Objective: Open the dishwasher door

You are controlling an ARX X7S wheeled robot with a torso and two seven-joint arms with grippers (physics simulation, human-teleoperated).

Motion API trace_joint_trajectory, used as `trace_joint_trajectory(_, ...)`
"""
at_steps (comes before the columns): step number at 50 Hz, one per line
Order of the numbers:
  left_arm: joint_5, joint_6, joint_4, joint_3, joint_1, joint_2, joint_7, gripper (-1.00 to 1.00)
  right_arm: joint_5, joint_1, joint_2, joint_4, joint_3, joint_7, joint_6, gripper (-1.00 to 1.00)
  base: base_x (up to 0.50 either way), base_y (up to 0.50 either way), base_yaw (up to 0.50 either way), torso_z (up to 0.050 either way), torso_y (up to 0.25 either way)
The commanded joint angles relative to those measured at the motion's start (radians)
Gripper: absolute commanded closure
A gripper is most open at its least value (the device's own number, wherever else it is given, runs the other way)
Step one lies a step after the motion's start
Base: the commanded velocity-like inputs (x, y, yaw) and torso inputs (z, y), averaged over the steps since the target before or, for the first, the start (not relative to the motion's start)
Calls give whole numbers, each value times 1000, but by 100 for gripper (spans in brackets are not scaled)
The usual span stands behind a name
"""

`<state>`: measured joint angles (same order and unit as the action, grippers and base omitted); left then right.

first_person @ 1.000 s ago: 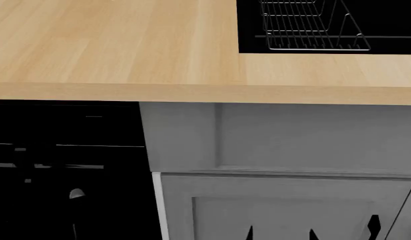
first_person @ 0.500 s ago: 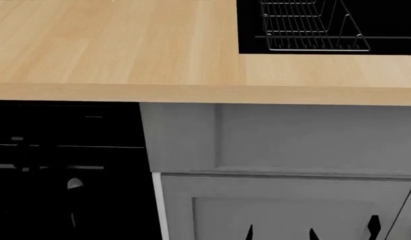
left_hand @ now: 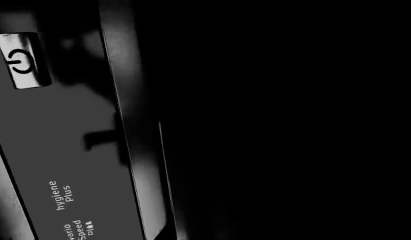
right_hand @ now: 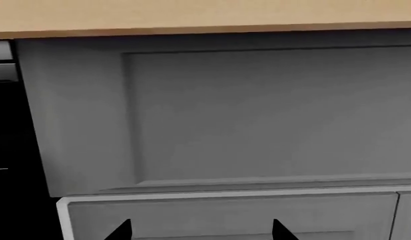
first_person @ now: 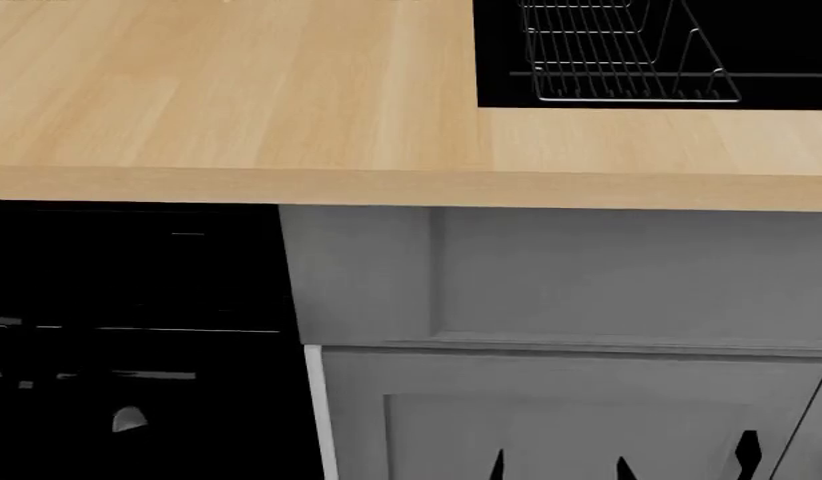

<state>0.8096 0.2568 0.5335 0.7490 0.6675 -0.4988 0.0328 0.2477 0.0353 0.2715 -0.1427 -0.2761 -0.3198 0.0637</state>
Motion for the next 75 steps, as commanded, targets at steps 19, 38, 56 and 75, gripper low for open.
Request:
trace_joint_trajectory(19, -70, 197, -476, 74, -331, -157, 59, 100, 10, -10, 7, -8, -10, -8, -1, -100, -1, 0, -2, 0, 0)
trace_joint_trajectory(38, -60, 344, -698, 57, -589, -220, 51, 100, 12, -7, 8, -2, -18, -13, 10, -100, 0, 0, -3, 0, 0)
trace_joint_trajectory(56, -70, 387, -781, 50, -782, -237, -48, 100, 11, -10, 10, -3, -29, -18, 11, -100, -1, -2, -3, 0, 0)
trace_joint_trajectory(75, -168, 348, -730, 25, -1008, -210, -251, 100, 4, -22, 9, -9, -55, -18, -4, -100, 0, -3, -4, 0, 0)
